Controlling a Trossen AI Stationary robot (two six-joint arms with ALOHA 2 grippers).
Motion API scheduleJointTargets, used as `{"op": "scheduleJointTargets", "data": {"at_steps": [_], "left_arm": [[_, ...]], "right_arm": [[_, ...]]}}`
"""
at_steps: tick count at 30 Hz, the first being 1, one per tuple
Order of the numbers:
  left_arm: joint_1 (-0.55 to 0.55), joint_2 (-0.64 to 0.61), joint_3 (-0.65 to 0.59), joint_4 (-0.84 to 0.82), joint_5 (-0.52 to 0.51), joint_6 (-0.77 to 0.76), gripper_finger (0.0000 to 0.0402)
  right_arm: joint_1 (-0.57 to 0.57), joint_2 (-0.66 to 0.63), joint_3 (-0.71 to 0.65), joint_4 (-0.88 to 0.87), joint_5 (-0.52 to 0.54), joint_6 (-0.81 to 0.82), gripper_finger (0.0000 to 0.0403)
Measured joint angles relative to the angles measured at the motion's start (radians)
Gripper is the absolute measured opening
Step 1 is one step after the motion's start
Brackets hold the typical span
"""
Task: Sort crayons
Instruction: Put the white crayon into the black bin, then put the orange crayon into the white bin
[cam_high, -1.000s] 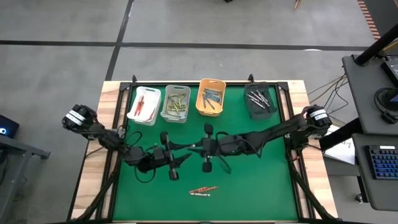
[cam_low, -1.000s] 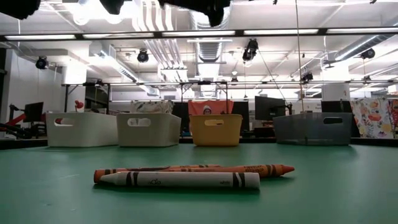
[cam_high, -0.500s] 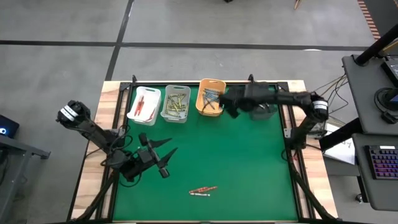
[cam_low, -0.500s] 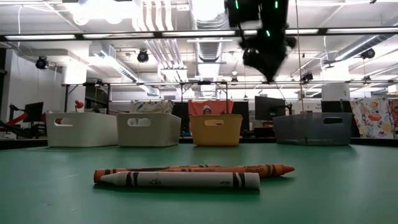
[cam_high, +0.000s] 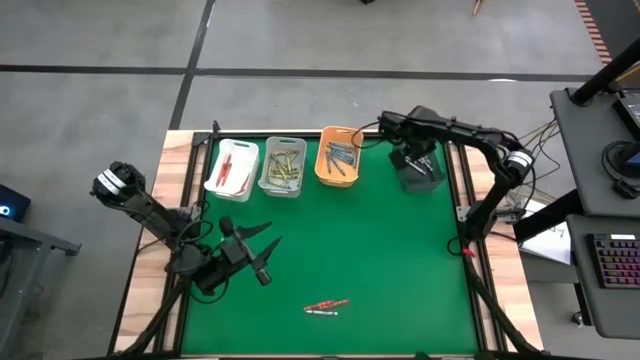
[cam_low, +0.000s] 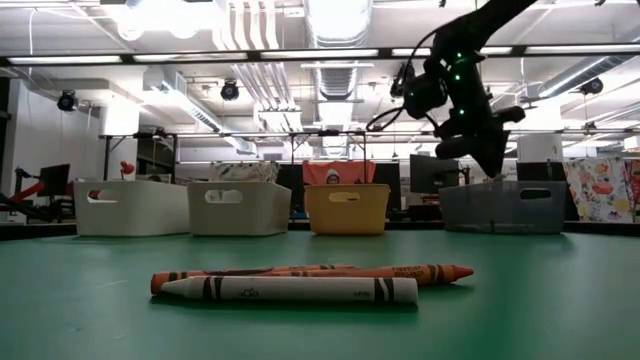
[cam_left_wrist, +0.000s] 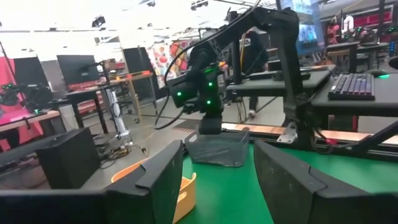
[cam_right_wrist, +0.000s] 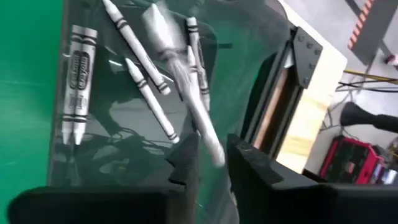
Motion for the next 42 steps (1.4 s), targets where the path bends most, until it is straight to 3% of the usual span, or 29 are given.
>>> {"op": "scheduleJointTargets", "data": {"at_steps": [9, 17, 21, 26, 29, 36, 42], "left_arm": [[0.000, 0.000, 0.000, -0.006, 0.000, -0.003, 0.0180], [0.000, 0.000, 0.000, -0.074, 0.001, -0.094, 0.0180], [0.000, 0.001, 0.000, -0.155, 0.060, -0.202, 0.0180], [0.010, 0.001, 0.000, -0.182, 0.343, -0.316, 0.0180], [0.011, 0.001, 0.000, -0.232, 0.454, -0.418, 0.0180], [0.011, 0.001, 0.000, -0.564, 0.549, -0.814, 0.0180], [0.001, 0.002, 0.000, -0.694, 0.633, -1.001, 0.0180]], "right_arm": [[0.011, -0.007, 0.009, 0.028, -0.008, -0.036, 0.0139], [0.154, -0.102, 0.028, 0.035, -0.008, -0.014, 0.0137], [0.298, -0.174, 0.028, 0.039, -0.009, 0.047, 0.0131], [0.555, -0.240, 0.028, 0.066, -0.007, 0.160, 0.0130], [0.733, -0.246, 0.027, 0.130, -0.007, 0.204, 0.0131], [1.119, -0.155, 0.021, 0.430, -0.001, 0.151, 0.0132], [1.327, -0.006, 0.021, 0.740, 0.001, 0.020, 0.0132]]}}
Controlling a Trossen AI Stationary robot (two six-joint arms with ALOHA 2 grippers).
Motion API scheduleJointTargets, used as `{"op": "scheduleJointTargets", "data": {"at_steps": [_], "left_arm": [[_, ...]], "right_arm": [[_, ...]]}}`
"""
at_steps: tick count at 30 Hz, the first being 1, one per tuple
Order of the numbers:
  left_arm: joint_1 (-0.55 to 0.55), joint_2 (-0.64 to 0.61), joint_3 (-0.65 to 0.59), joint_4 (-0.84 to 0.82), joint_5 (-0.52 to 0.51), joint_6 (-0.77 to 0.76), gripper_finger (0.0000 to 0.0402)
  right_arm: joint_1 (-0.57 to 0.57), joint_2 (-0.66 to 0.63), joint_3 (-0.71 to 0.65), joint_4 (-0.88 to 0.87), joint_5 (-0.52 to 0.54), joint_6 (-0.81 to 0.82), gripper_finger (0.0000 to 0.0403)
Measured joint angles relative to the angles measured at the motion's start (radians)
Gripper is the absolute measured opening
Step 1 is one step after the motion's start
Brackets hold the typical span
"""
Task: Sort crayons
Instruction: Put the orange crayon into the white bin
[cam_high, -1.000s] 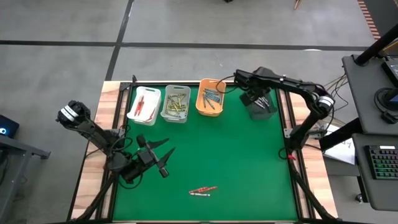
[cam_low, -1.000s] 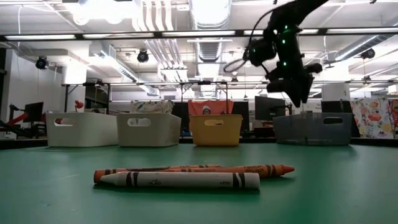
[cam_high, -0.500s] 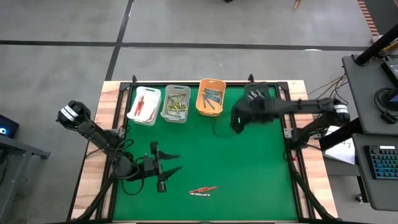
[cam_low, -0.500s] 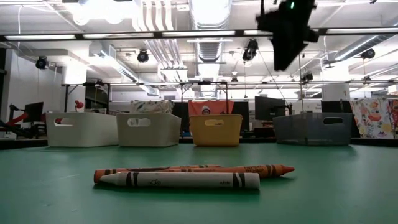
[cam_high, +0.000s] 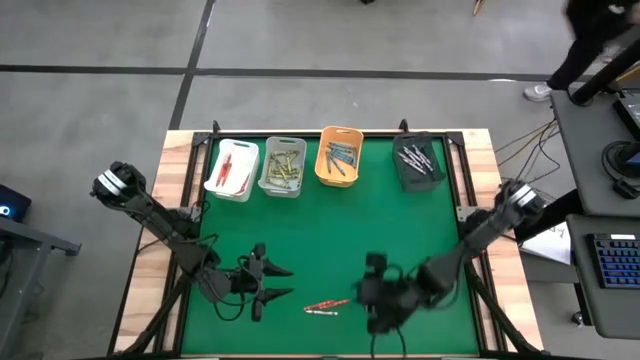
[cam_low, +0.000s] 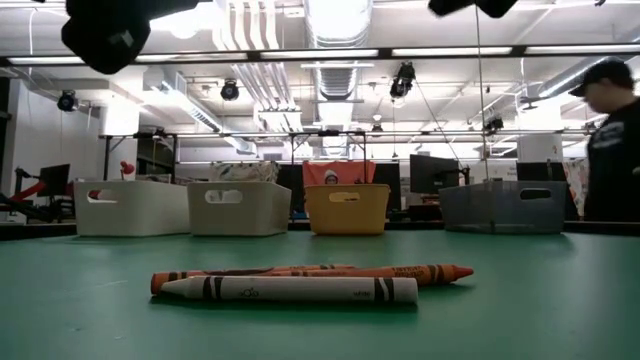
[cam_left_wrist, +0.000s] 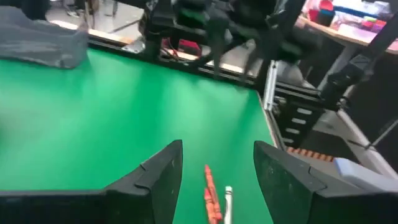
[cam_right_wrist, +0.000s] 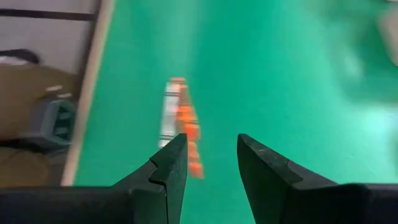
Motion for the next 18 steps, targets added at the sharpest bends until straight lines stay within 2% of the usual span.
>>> {"op": "scheduleJointTargets", "data": {"at_steps": [7, 13, 18], "left_arm": [[-0.027, 0.078, 0.012, 0.058, 0.004, -0.020, 0.0180], [-0.047, 0.202, 0.079, 0.090, 0.004, -0.021, 0.0180], [-0.049, 0.306, 0.159, 0.088, 0.006, 0.017, 0.0180]], "right_arm": [[0.082, 0.192, 0.000, 0.265, 0.001, -0.073, 0.0132], [0.071, 0.313, 0.000, 0.271, 0.049, -0.042, 0.0132], [0.044, 0.355, 0.000, 0.264, 0.075, -0.044, 0.0132]]}}
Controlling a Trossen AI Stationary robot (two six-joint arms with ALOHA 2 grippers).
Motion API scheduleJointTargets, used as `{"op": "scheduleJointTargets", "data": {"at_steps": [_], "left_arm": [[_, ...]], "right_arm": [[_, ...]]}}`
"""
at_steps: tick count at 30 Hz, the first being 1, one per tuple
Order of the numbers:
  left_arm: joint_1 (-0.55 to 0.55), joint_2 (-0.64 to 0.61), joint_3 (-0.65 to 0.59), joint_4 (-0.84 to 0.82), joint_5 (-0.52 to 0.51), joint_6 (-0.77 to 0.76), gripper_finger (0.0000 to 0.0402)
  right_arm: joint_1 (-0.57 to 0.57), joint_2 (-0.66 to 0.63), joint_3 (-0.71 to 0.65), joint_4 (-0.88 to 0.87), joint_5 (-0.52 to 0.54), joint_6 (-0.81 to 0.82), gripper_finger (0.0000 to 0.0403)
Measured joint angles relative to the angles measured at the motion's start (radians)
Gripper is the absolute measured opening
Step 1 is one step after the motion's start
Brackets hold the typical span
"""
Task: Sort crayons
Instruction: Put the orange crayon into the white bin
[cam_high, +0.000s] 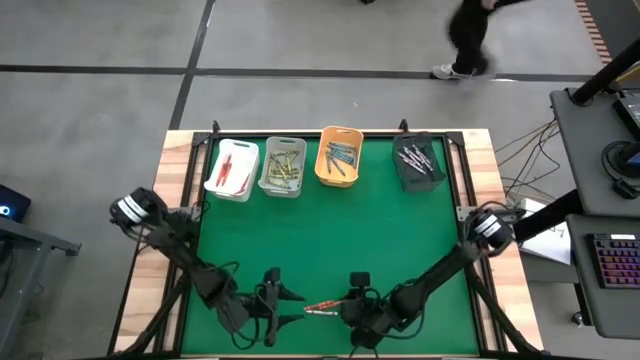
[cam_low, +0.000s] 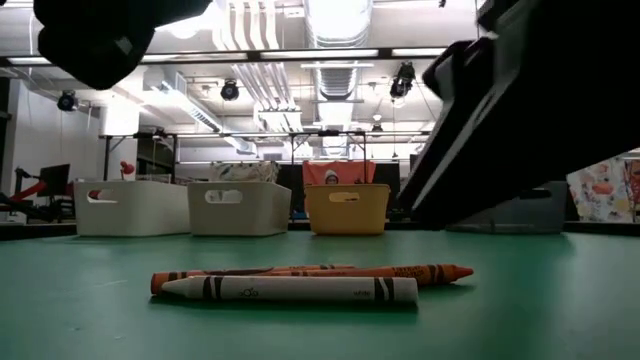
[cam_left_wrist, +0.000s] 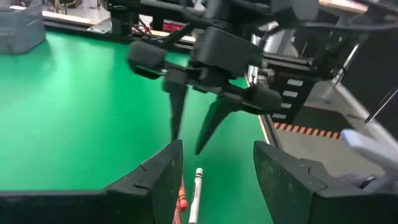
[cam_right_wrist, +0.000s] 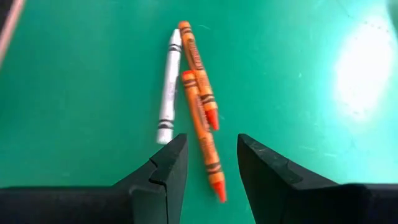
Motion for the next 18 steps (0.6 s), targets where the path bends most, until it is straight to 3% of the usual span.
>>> {"op": "scheduleJointTargets", "data": {"at_steps": [9, 18], "left_arm": [[0.000, 0.077, 0.128, -0.084, -0.006, 0.112, 0.0180], [0.000, 0.073, 0.151, -0.124, -0.011, 0.113, 0.0180]], "right_arm": [[-0.028, 0.010, -0.014, -0.003, -0.003, -0.019, 0.0132], [-0.028, 0.010, -0.072, 0.064, -0.029, -0.006, 0.0132]]}}
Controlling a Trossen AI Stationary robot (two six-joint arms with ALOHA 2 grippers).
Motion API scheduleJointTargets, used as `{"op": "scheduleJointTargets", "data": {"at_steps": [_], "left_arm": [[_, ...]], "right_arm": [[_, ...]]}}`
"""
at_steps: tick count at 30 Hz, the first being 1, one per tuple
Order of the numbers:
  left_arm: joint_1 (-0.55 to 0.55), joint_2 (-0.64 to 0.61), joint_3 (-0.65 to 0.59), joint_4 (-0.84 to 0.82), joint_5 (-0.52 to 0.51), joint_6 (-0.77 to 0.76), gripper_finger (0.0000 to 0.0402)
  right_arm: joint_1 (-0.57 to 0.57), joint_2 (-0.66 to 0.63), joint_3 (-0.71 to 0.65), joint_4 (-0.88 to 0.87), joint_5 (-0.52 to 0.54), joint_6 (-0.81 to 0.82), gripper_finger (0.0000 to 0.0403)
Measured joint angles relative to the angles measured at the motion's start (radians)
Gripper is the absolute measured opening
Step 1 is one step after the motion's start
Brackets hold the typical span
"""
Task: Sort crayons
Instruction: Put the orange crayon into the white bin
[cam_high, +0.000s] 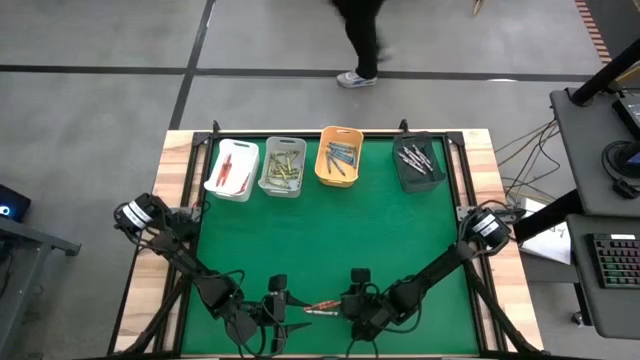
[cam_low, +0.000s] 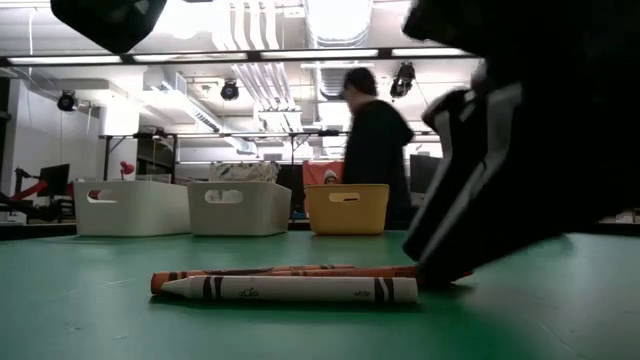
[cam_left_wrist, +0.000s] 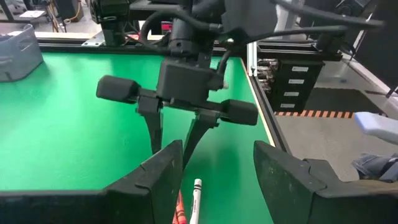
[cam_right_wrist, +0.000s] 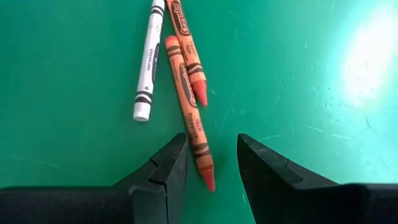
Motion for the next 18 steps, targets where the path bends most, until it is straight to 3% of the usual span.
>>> {"op": "scheduleJointTargets", "data": {"at_steps": [10, 18], "left_arm": [[0.000, -0.001, -0.001, 0.000, -0.001, 0.000, 0.0180], [0.000, -0.009, -0.002, 0.001, -0.002, 0.003, 0.0180]], "right_arm": [[-0.012, -0.004, -0.111, 0.171, -0.002, 0.015, 0.0128], [-0.014, -0.005, -0.166, 0.271, -0.020, 0.026, 0.0072]]}}
